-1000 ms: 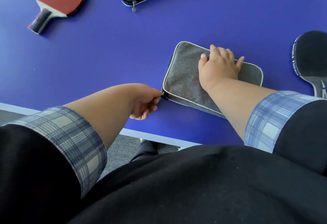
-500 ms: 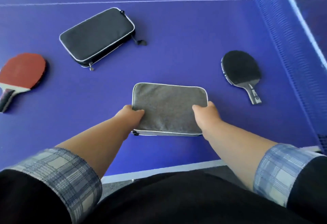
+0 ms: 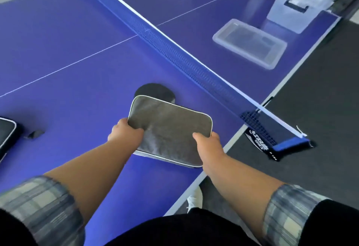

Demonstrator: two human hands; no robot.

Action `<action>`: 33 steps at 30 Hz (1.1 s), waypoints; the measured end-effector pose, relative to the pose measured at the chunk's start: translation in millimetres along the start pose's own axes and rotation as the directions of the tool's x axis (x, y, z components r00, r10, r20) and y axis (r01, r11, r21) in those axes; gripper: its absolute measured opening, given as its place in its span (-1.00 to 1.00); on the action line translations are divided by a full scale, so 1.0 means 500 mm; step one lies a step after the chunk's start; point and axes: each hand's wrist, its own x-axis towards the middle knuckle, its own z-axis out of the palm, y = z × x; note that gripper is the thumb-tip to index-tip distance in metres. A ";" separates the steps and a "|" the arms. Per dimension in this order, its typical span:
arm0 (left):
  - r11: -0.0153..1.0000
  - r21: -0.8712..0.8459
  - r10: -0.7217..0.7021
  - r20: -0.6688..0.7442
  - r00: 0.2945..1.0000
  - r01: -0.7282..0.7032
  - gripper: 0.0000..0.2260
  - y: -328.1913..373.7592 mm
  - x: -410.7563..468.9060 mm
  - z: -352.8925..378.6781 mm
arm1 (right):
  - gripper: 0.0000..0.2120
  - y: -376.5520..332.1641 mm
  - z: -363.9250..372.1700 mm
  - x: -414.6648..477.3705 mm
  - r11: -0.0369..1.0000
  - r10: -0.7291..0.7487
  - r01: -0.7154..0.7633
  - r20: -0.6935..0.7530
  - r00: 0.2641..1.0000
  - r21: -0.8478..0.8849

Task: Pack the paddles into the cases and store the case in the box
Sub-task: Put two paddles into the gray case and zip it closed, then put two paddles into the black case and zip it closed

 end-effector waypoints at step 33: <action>0.992 0.104 0.083 -0.121 0.989 -0.070 -0.38 0.135 0.109 0.084 | -0.41 -0.192 0.066 0.157 0.462 -0.300 0.679 0.620 0.725 -0.570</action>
